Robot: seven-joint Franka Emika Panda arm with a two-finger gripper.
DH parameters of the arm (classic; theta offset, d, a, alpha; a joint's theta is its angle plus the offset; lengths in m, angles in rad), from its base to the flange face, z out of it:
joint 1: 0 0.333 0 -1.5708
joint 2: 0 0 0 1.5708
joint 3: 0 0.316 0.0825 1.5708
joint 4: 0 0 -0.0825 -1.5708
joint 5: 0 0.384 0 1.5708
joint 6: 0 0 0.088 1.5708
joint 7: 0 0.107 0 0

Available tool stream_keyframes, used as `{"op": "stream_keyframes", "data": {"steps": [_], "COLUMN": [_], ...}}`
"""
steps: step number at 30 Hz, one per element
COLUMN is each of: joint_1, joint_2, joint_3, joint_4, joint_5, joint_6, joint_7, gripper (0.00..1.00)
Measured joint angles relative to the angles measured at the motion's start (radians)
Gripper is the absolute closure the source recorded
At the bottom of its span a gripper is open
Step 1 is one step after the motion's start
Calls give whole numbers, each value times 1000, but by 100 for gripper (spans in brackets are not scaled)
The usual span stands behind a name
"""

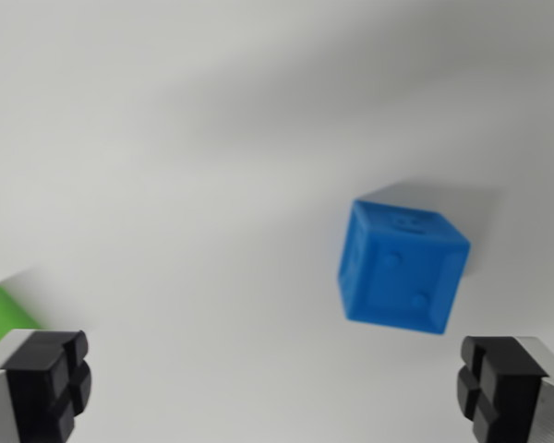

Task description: Stack cube

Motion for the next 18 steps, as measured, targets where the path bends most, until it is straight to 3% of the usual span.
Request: {"op": "stream_keyframes", "data": {"steps": [18], "joint_1": [-60], "joint_2": [-17], "joint_3": [-41], "joint_4": [-176], "joint_5": [-12], "joint_6": [173], "joint_7": [95], "gripper": [0]}}
